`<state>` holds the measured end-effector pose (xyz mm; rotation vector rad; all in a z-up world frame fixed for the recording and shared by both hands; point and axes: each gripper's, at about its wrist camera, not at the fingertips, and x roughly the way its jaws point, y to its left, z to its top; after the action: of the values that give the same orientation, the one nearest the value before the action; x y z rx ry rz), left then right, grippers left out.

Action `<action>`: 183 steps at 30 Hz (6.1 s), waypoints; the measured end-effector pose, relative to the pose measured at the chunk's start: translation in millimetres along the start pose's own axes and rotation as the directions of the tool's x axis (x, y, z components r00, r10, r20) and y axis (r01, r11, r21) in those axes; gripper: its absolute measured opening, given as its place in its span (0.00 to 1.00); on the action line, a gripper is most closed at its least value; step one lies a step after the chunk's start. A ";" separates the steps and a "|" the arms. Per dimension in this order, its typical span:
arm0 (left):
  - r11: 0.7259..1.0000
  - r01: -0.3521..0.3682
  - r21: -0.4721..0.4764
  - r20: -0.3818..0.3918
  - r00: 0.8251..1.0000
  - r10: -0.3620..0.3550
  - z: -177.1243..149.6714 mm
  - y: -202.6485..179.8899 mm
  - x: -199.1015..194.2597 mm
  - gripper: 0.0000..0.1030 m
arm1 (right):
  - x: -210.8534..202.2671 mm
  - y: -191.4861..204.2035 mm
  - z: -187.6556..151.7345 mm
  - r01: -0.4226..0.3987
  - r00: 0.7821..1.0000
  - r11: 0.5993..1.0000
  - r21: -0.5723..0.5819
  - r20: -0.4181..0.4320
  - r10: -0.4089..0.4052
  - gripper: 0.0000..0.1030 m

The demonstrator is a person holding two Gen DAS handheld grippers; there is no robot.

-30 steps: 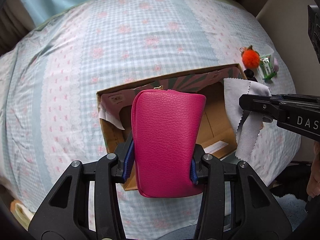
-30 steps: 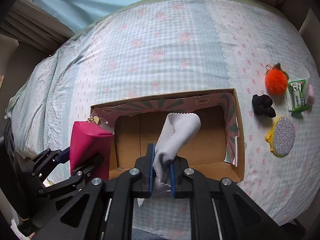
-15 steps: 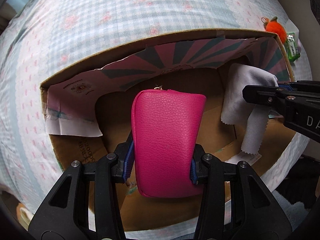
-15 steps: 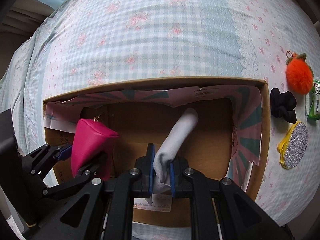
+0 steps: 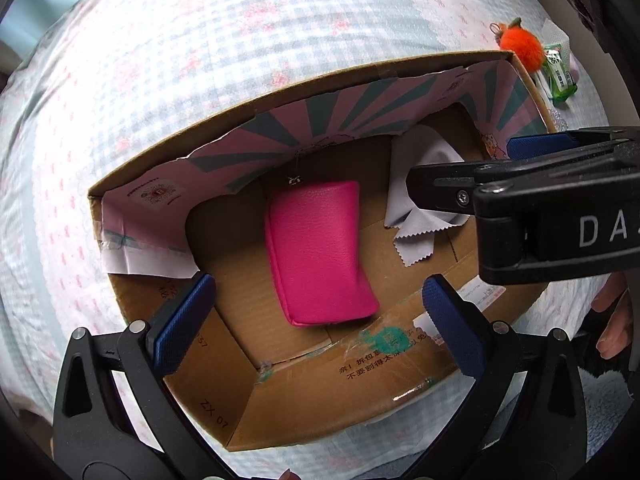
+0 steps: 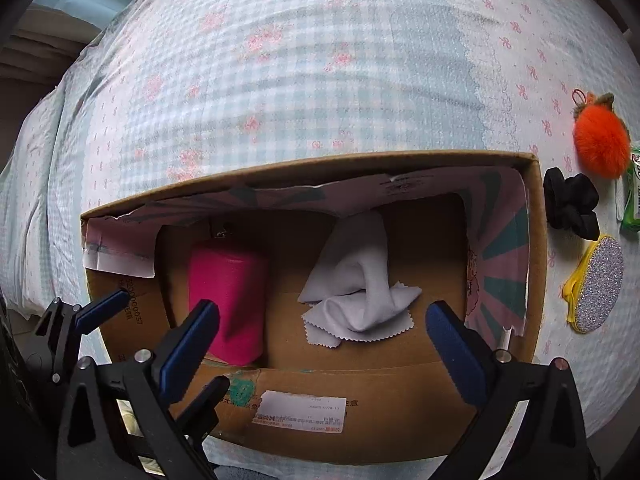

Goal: Organize soft objects
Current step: 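Carry pouch and cloth into the box and open both tools, then lift both tools away from the box toward the remaining items, then grasp the orange pompom with the left tool while the right tool grasps the green wipe pack, then carry pompom and wipe pack into the box and open both tools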

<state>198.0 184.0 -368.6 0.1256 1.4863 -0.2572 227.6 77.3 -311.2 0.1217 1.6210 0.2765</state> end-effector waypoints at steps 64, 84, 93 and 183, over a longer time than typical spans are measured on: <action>0.983 0.013 -0.183 0.512 0.855 0.084 10.0 -247.3 -212.2 1.00 | -267.5 -243.5 -158.1 0.224 0.772 0.975 0.001 0.610 -0.178 0.99; 0.995 0.099 -0.023 0.331 0.940 -0.086 204.3 -283.1 -9.9 0.99 | -93.6 -300.3 -37.3 0.303 0.813 0.952 -0.044 0.533 -0.234 0.75; 0.995 0.100 0.016 0.235 0.967 -0.101 233.9 -282.4 77.7 0.80 | -39.7 -310.8 -1.5 0.315 0.815 0.948 -0.046 0.525 -0.245 0.67; 0.987 0.052 -0.152 0.300 0.954 -0.004 -40.8 21.5 -148.3 0.33 | -112.4 22.8 -74.9 -0.018 0.958 0.998 -0.055 0.285 0.033 0.29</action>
<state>154.4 228.3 -226.3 -0.0609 1.2012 -0.1710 159.3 64.0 -193.2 0.1367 1.3250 0.3058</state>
